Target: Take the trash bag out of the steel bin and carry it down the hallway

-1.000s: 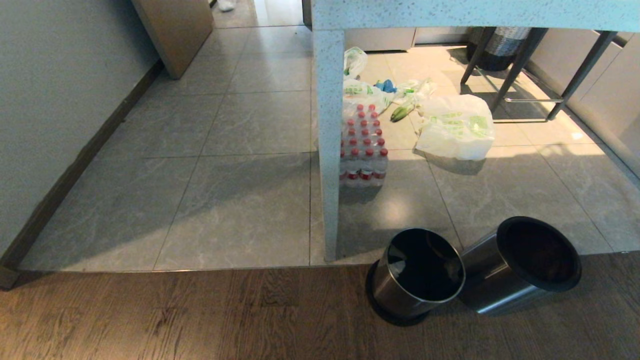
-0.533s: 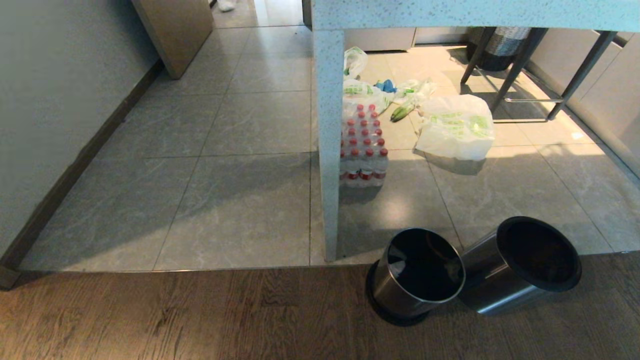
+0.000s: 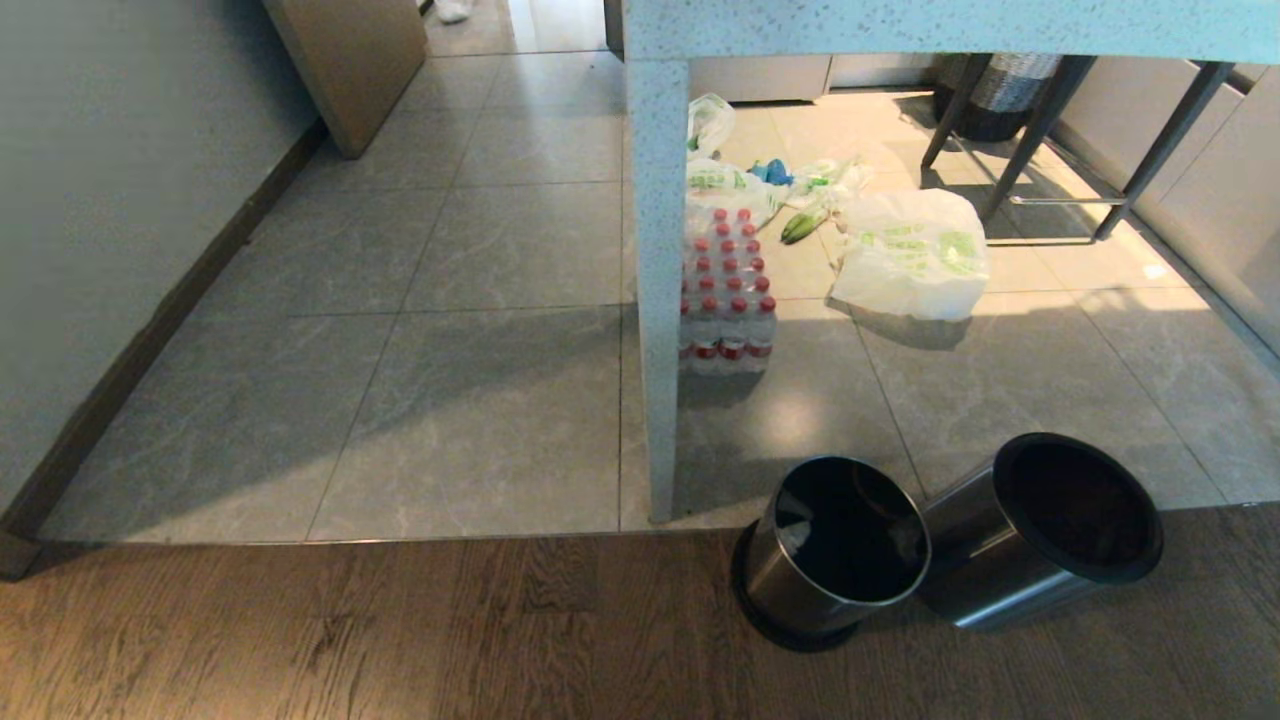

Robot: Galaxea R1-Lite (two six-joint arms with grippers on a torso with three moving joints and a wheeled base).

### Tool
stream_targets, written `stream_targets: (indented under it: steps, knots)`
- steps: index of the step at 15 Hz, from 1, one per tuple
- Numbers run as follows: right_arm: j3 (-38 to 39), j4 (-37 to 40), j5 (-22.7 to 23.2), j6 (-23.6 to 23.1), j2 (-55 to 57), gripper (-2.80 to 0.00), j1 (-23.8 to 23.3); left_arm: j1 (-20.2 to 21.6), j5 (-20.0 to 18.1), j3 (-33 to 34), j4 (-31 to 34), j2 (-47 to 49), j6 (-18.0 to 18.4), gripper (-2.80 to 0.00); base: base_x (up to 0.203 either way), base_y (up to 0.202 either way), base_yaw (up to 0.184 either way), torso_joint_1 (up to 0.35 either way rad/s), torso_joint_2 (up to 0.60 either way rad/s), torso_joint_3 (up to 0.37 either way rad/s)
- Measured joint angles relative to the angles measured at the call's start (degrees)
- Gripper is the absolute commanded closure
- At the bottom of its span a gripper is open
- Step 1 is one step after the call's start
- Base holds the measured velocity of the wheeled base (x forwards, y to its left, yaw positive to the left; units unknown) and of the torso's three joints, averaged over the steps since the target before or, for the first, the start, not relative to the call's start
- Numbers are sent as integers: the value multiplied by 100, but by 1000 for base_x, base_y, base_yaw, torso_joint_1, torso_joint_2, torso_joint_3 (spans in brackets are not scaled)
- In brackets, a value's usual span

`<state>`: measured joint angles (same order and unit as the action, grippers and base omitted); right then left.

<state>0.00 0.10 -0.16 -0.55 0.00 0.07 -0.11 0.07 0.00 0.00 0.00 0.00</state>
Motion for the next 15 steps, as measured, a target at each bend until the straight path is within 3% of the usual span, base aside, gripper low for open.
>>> stream_targets:
  steps: [15]
  knots:
    - [0,-7,-2,16,0,0,-5,0,0,0,0,0,2,0,0,0,0,0,0,0]
